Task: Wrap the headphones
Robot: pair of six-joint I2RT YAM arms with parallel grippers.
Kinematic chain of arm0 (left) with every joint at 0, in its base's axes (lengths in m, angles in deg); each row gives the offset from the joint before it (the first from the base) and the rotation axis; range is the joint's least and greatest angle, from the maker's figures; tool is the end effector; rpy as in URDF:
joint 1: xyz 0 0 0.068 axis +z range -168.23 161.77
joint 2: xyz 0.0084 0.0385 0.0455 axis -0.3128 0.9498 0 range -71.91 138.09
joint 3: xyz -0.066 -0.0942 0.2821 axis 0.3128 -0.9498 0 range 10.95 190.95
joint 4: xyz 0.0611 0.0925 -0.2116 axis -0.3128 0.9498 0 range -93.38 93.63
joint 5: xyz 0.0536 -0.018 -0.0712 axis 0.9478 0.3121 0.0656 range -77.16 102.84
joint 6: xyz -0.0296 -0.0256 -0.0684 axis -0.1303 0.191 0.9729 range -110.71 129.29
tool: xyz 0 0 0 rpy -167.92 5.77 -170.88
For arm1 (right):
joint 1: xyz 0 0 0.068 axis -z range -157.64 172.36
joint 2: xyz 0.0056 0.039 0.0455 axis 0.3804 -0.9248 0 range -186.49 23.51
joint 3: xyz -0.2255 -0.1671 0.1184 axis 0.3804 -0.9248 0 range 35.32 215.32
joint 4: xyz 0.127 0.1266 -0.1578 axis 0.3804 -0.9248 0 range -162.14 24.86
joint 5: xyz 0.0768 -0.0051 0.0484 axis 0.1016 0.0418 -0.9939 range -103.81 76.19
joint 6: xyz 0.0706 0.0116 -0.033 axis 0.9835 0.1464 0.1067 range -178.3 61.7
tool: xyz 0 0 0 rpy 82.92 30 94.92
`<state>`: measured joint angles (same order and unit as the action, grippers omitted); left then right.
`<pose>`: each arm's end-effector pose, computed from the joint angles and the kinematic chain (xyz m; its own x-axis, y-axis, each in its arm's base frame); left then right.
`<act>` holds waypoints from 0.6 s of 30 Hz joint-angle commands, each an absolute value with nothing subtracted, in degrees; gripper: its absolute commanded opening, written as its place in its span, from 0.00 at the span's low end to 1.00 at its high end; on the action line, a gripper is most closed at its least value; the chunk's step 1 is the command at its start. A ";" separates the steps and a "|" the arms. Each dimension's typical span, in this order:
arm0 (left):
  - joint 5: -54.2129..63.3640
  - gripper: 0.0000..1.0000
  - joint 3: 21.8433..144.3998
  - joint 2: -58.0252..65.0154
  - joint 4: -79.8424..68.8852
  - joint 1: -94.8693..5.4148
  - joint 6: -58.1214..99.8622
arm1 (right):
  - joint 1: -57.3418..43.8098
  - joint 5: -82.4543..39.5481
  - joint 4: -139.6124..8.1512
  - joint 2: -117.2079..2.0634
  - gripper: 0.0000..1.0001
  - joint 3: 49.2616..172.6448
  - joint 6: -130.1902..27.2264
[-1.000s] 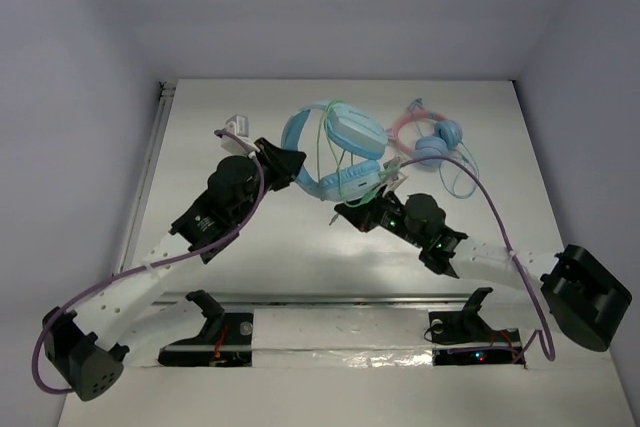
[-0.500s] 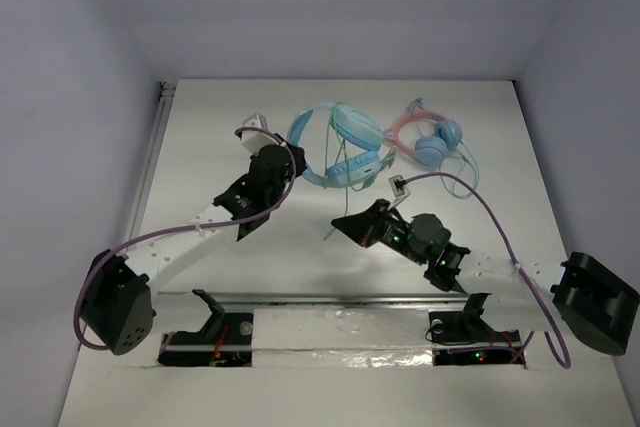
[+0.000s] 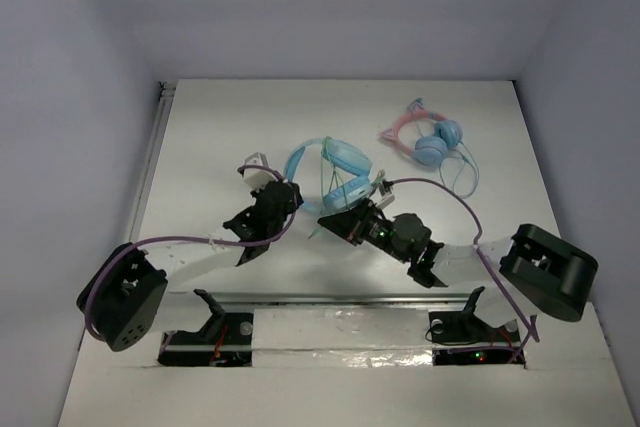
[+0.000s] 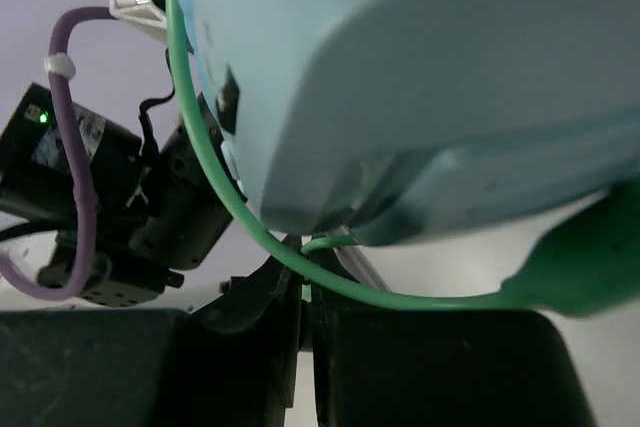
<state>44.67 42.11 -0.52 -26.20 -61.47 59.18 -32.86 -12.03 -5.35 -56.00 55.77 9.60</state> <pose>0.2124 -0.1508 0.2586 -0.3052 -0.6049 -0.7355 -0.0278 0.7777 -0.6281 0.1572 0.2227 0.2487 -0.7415 0.5558 -0.3758 -0.3090 0.2144 0.9266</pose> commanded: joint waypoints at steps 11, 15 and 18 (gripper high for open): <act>41.32 0.00 33.46 -1.07 -33.08 -64.37 65.19 | -33.71 -3.09 7.99 -68.24 0.28 59.31 20.36; 39.82 0.00 33.28 0.68 -32.64 -65.42 65.63 | -33.71 -2.12 3.79 -71.06 0.30 61.42 21.33; 39.03 0.00 32.49 0.95 -32.73 -65.43 66.42 | -33.71 -1.34 0.35 -72.55 0.31 63.62 21.33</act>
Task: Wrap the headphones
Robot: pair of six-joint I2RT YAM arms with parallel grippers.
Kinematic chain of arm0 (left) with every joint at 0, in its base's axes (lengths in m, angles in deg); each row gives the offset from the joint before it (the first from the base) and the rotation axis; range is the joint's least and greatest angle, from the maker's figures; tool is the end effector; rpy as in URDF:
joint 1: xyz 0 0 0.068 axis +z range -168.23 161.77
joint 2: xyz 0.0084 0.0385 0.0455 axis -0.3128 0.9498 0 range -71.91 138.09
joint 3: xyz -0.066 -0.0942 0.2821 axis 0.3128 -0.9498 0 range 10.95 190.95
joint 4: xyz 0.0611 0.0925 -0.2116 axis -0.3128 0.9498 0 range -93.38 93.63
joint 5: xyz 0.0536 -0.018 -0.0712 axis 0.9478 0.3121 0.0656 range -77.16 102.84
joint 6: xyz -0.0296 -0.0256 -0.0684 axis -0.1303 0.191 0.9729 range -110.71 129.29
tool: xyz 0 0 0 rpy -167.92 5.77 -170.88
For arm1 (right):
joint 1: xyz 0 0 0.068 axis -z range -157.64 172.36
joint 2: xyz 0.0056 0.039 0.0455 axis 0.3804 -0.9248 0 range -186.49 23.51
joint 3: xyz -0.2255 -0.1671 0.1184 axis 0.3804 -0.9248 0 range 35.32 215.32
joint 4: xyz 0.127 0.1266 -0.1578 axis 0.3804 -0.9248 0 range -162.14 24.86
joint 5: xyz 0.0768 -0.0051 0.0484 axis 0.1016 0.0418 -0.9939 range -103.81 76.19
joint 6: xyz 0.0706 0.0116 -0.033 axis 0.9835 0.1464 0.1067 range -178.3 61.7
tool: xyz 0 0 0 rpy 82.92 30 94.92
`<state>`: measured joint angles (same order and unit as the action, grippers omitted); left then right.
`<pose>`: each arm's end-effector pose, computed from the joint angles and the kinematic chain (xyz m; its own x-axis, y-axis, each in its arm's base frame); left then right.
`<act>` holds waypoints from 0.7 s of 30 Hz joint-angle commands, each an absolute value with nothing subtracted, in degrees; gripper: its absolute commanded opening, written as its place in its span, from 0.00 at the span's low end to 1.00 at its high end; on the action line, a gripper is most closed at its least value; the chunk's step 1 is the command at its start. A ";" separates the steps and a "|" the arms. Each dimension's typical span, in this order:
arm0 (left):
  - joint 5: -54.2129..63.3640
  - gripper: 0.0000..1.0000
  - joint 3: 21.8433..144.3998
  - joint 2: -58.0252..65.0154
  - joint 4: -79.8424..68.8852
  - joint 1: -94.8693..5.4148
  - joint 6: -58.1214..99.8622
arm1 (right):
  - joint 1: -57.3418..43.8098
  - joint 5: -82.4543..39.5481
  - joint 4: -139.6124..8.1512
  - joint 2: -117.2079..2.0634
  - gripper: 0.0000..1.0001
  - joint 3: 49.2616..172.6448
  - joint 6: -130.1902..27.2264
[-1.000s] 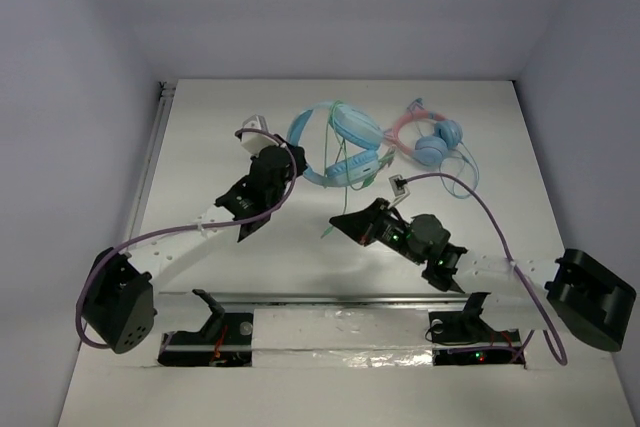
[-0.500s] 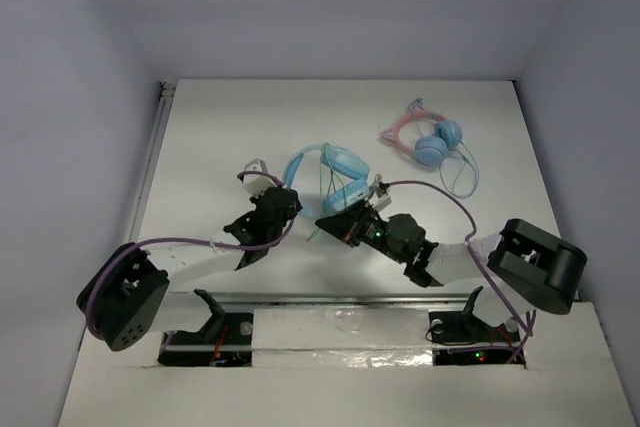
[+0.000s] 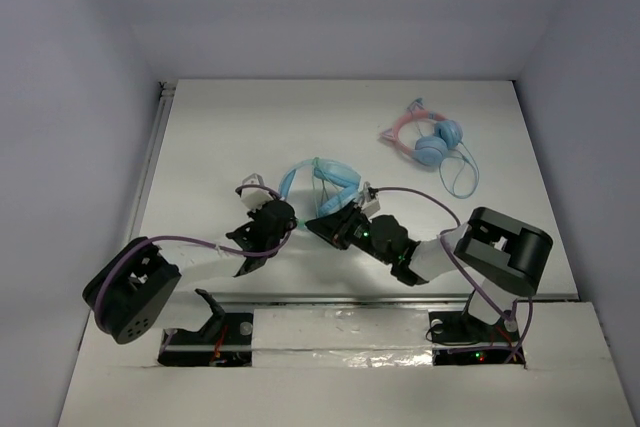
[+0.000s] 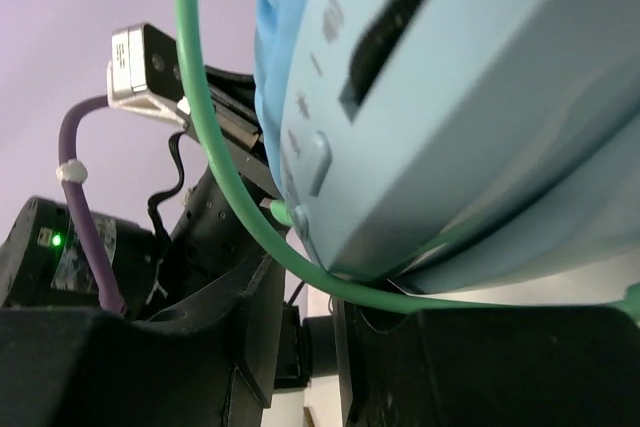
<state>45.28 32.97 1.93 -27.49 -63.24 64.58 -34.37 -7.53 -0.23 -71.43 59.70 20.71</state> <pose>0.1932 -0.1421 0.2011 -0.4018 -0.5792 -0.7092 -0.1214 0.8014 -0.5857 0.1796 0.2603 0.2071 -0.7675 0.6089 -0.2003 -0.0941 0.2021 0.9748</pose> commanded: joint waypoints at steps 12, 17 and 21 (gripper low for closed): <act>37.36 0.00 31.17 0.07 -32.38 -65.43 67.30 | -33.71 5.43 -13.01 -72.38 0.12 66.25 20.89; 37.09 0.00 31.25 0.16 -31.85 -65.43 66.77 | -33.71 7.54 -19.59 -72.81 0.14 69.67 19.67; 37.36 0.00 32.74 0.60 -29.66 -65.95 65.63 | -33.71 7.37 -24.08 -74.74 0.15 72.05 19.31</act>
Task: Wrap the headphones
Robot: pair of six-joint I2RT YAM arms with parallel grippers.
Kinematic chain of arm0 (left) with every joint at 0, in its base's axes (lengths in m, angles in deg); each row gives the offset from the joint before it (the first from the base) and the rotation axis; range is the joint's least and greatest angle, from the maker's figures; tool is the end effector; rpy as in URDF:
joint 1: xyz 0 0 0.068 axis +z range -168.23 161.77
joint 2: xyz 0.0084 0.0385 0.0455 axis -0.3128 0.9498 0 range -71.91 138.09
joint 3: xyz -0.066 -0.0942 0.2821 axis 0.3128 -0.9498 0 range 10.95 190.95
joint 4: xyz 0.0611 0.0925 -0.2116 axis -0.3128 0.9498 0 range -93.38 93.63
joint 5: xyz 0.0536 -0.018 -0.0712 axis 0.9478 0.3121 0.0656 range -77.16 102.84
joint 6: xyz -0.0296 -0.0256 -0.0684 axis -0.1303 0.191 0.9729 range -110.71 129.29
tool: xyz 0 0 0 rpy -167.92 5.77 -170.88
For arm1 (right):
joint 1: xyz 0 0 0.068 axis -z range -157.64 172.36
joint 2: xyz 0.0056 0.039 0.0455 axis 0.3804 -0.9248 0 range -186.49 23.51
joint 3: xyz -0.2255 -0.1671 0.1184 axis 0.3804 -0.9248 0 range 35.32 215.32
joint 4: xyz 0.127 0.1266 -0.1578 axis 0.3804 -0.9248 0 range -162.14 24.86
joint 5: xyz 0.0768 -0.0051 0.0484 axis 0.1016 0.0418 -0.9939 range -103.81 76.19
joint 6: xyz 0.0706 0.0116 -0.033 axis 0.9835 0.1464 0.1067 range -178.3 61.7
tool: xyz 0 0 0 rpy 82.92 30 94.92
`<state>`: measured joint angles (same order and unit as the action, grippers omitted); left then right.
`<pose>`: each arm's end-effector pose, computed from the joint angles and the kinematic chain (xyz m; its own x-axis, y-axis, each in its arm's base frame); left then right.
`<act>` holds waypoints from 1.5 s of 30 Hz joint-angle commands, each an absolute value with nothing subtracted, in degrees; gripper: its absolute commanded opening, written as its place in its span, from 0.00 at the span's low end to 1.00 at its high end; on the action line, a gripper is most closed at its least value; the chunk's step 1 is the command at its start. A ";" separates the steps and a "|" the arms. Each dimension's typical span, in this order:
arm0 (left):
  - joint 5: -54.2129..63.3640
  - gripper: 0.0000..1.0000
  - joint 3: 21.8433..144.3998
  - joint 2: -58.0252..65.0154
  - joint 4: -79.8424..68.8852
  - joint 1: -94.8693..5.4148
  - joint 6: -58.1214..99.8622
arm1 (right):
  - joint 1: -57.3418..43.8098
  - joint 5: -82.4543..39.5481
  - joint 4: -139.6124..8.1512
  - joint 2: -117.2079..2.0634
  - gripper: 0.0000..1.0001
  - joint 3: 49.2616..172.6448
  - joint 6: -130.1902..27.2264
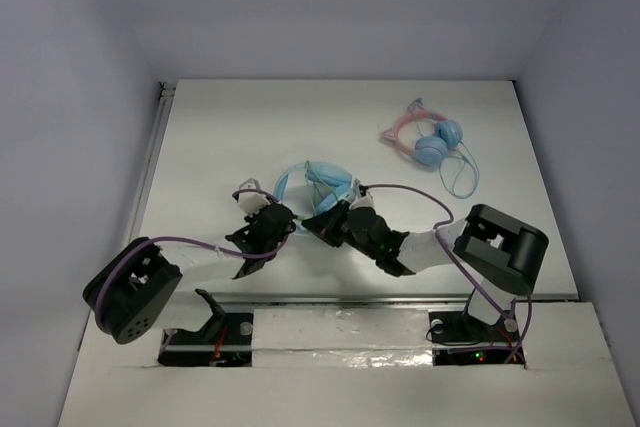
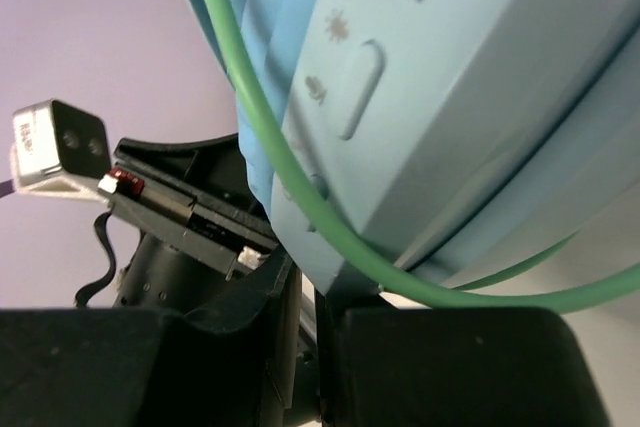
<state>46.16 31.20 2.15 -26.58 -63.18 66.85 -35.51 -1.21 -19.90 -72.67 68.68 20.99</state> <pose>0.1887 -0.1360 0.1896 -0.4092 -0.5879 -0.6978 -0.1668 0.8000 -0.5763 0.1931 0.2798 0.1974 -0.7333 0.6355 -0.2419 0.0248 0.3805 0.9245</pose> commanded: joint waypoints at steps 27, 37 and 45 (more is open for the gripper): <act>29.80 0.00 41.89 10.61 -19.19 -67.01 55.53 | -34.86 -2.38 -45.26 -70.01 0.22 79.18 5.17; 26.90 0.00 46.10 14.31 -16.13 -67.01 52.71 | -34.86 -3.97 -51.24 -59.21 0.33 77.50 0.68; 27.43 0.00 47.95 14.40 -14.54 -65.86 51.48 | -34.86 -2.92 -60.81 -47.52 0.34 78.48 -4.06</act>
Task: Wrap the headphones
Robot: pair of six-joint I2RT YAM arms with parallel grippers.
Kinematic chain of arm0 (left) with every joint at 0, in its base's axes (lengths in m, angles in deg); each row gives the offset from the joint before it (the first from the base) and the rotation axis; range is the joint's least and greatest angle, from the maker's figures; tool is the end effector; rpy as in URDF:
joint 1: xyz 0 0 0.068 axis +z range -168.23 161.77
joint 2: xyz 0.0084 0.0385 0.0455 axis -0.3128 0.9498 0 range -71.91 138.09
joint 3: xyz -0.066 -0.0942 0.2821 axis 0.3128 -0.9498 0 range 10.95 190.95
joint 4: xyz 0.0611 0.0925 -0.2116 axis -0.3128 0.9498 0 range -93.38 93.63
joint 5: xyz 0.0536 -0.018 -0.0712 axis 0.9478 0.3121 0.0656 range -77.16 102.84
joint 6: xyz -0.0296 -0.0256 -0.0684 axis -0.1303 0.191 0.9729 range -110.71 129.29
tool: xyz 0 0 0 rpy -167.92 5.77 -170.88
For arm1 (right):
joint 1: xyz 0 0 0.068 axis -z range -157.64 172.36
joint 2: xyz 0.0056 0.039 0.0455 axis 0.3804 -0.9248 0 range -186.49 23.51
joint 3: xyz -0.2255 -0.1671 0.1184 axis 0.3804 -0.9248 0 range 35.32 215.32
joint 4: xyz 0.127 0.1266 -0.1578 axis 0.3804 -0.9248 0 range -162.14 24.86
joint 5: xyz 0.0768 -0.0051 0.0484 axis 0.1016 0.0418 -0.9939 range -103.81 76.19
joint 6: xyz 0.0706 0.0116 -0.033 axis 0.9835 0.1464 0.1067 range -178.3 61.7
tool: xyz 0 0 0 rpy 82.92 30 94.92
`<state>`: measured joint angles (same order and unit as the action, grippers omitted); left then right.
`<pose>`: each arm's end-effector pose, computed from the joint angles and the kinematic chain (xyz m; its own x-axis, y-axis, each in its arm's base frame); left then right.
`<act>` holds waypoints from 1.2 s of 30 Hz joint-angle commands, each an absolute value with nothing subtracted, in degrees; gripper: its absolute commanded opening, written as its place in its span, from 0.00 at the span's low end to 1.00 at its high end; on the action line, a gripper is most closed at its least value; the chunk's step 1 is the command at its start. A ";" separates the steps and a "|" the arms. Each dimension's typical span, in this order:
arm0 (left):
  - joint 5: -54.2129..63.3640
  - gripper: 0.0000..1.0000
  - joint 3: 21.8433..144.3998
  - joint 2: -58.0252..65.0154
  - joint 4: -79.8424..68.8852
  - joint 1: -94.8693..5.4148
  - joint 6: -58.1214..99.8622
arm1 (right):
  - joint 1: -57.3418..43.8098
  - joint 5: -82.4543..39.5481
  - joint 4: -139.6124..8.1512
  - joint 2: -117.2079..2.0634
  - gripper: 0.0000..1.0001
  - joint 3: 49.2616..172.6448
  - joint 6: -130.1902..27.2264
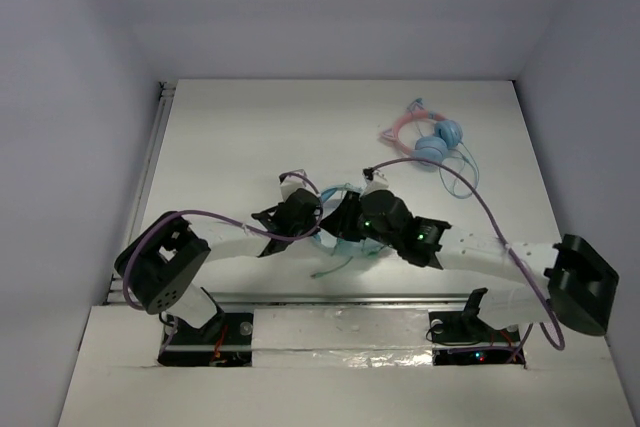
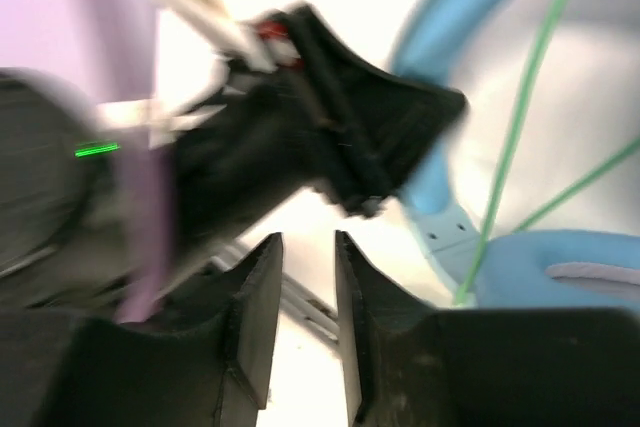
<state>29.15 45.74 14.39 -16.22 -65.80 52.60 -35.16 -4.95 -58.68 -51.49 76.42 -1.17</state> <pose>0.2121 -0.2040 0.1874 -0.6912 -0.2195 -0.6886 0.1188 0.9053 -0.4078 0.1618 0.2348 0.2620 -0.7728 0.3315 -0.5413 -0.2047 0.6770 0.7069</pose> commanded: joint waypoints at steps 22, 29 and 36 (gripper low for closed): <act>41.58 0.86 52.43 -21.17 -6.54 -62.70 44.45 | -34.86 23.45 -79.81 -17.21 0.29 88.93 -26.73; 36.83 0.91 56.30 -31.12 -3.47 -62.17 40.58 | -34.86 39.25 -78.06 -1.22 0.99 88.59 -27.97; 33.84 0.91 54.38 -40.61 -5.57 -62.17 38.56 | -34.86 43.32 -75.16 5.06 1.00 84.89 -28.68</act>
<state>35.78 54.50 -37.89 -3.78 -62.37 40.95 -35.02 39.14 -76.71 6.38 86.63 -27.51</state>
